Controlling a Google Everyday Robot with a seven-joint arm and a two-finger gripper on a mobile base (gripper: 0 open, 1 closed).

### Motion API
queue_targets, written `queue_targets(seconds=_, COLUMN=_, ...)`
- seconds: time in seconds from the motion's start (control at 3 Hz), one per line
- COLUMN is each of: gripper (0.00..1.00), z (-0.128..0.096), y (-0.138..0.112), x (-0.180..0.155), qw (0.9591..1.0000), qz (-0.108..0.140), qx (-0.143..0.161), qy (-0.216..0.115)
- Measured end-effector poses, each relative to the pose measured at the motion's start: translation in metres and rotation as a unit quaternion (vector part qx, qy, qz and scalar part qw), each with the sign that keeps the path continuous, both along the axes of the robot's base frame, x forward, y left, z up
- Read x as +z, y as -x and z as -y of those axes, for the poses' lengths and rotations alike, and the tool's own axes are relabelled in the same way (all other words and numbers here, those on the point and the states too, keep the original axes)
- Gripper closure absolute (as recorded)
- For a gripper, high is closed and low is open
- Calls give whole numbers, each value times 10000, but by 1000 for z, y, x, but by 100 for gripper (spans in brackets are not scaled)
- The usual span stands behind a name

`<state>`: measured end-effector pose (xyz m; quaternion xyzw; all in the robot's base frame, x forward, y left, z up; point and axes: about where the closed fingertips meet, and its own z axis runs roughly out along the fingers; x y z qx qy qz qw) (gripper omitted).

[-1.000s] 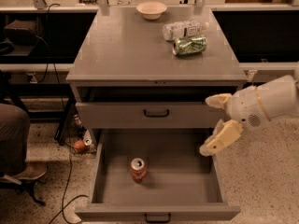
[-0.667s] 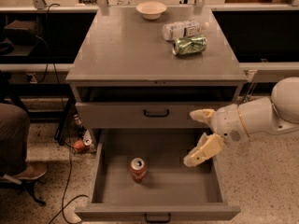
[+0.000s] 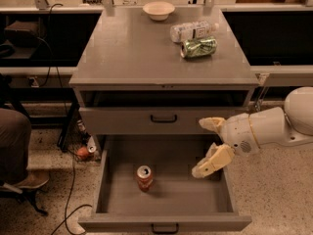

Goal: Pick coke can from middle drawer and place on counter

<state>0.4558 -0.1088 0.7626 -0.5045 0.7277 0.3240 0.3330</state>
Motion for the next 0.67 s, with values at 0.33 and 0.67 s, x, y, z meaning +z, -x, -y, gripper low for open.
queue_targets(seconds=0.33, gripper=0, z=1, y=5, x=-36, qw=9998, qz=155, qx=-79, qy=-12)
queue_targets(seconds=0.67, gripper=0, z=-5, y=-3, x=-108, qw=9985, qz=490, qx=-248, qy=-32)
